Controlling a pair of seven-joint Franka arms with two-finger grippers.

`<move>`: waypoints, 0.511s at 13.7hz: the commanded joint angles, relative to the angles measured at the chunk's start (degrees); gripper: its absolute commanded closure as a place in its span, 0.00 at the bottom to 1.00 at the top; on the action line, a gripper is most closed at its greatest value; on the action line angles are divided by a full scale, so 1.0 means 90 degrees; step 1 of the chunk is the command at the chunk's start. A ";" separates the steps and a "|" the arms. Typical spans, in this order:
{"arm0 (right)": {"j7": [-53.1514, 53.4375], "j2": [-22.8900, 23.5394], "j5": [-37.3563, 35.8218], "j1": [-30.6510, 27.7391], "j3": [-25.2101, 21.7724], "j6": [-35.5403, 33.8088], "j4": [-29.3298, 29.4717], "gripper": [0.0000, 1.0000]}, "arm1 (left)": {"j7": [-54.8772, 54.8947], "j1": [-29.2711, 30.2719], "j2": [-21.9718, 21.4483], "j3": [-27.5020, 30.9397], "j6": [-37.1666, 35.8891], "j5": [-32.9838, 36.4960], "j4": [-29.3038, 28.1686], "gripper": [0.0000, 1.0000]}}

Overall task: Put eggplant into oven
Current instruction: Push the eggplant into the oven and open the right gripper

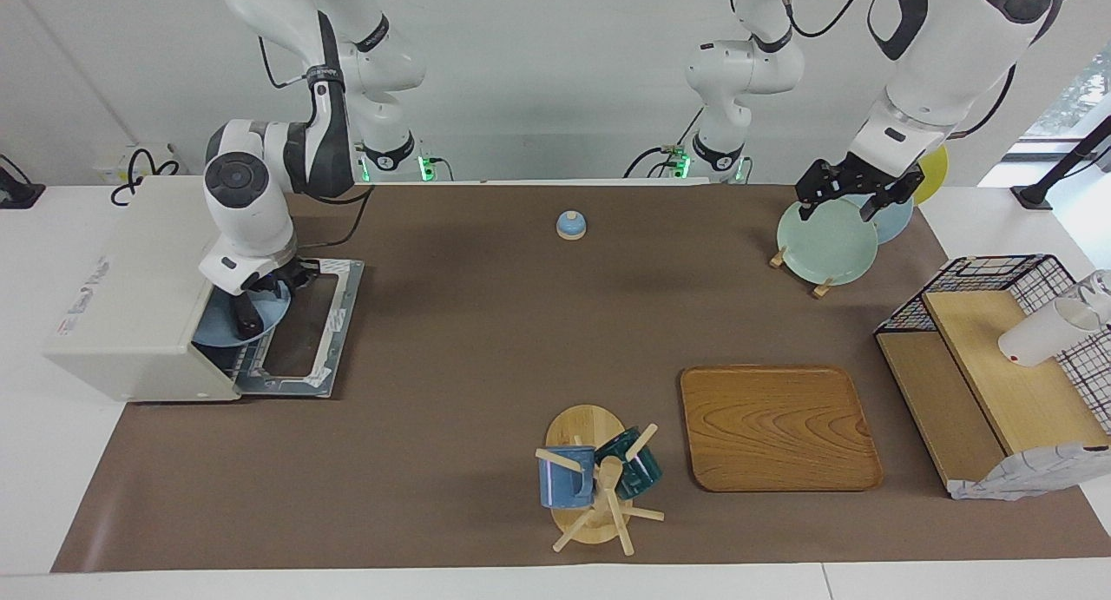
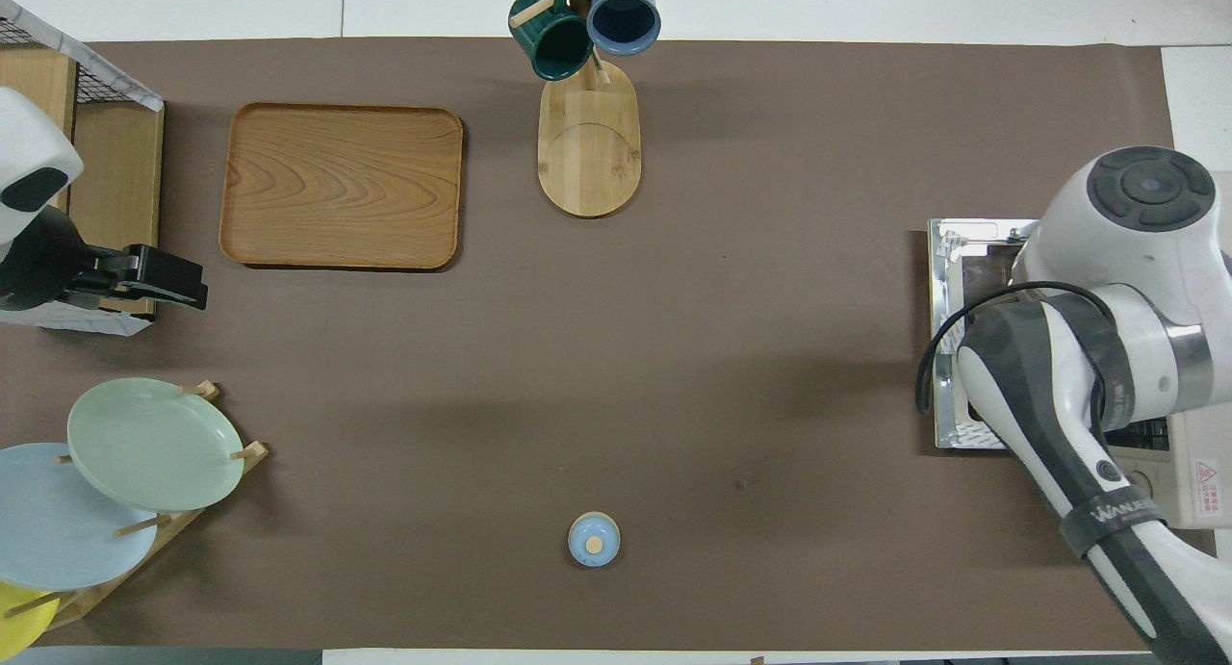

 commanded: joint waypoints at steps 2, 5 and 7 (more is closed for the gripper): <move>-0.0320 -0.0080 0.0662 -0.0032 0.0158 -0.0668 0.0538 0.77 | 0.0004 -0.0057 0.0005 0.0057 0.0006 0.0093 0.0050 0.00; 0.0175 -0.0022 0.1139 0.0397 0.0216 -0.0330 0.0648 0.98 | 0.0004 -0.0057 0.0005 0.0057 0.0006 0.0093 0.0040 0.00; 0.0995 -0.0021 0.1249 0.0720 0.0207 0.0449 0.0298 1.00 | 0.0004 -0.0057 0.0005 0.0057 0.0006 0.0093 0.0050 0.00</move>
